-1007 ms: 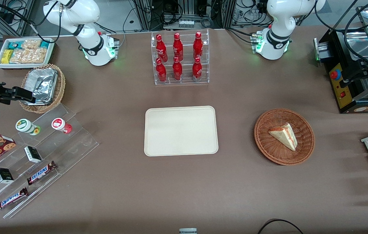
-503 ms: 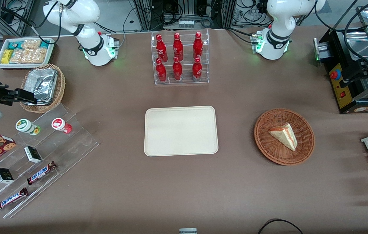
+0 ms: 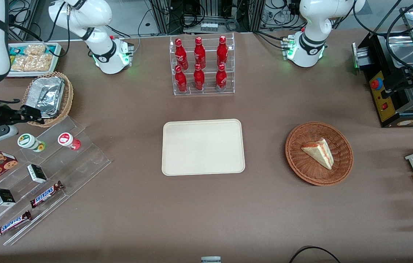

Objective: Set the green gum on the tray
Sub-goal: 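Move the right gripper down toward the green-and-white gum jar on the rack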

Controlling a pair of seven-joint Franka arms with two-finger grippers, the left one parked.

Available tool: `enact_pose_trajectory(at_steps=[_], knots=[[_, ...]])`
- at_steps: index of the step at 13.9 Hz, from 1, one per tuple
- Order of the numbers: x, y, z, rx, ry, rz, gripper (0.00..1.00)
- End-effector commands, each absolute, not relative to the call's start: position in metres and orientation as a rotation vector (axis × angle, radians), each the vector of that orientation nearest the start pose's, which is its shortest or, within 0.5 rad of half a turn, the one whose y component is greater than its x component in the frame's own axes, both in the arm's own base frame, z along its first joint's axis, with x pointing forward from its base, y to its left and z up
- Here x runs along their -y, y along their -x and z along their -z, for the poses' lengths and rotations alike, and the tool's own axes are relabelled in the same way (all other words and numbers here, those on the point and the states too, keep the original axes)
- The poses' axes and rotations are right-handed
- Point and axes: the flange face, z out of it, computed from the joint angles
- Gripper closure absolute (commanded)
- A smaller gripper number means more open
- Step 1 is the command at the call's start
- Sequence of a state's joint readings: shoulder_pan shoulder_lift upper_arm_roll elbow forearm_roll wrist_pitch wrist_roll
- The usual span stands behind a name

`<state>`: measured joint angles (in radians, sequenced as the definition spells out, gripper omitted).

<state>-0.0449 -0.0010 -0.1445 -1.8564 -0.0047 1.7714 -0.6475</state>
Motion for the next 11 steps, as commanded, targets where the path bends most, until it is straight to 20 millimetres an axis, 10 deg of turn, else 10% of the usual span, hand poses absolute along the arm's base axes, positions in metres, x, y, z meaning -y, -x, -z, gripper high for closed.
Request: enact_pose_trajectory(at_steps=[1,11], knots=[[0.129,-0.531,-0.494,0.988,2.997,-0.063,0.0],[0.186,-0.52,-0.441,1.273,2.942,0.023,0.0]])
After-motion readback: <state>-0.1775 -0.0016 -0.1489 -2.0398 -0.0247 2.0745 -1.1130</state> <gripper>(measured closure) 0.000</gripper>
